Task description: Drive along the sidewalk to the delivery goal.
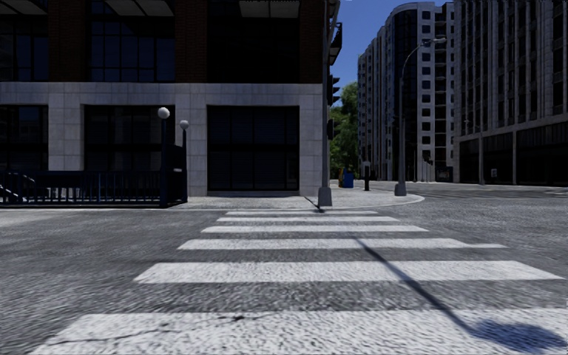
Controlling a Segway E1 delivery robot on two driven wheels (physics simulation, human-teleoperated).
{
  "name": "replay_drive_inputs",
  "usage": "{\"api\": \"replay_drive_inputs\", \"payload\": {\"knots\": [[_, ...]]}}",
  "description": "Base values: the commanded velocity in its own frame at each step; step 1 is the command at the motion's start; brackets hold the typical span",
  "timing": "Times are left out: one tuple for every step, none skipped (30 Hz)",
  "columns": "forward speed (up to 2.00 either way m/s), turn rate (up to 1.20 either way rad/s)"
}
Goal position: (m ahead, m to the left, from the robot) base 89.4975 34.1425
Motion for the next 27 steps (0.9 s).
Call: {"api": "replay_drive_inputs", "payload": {"knots": [[2.0,0.0],[2.0,0.0],[2.0,0.0],[2.0,0.0],[2.0,0.0],[2.0,0.0],[2.0,0.0],[2.0,0.0],[2.0,0.0],[2.0,0.0],[2.0,0.0],[2.0,0.0],[2.0,0.0],[2.0,0.0],[2.0,0.0],[2.0,0.0],[2.0,0.0],[2.0,0.0],[2.0,0.0],[2.0,0.0],[2.0,0.0],[2.0,0.0],[2.0,0.0],[2.0,0.0],[2.0,0.0],[2.0,0.0],[2.0,0.0]]}}
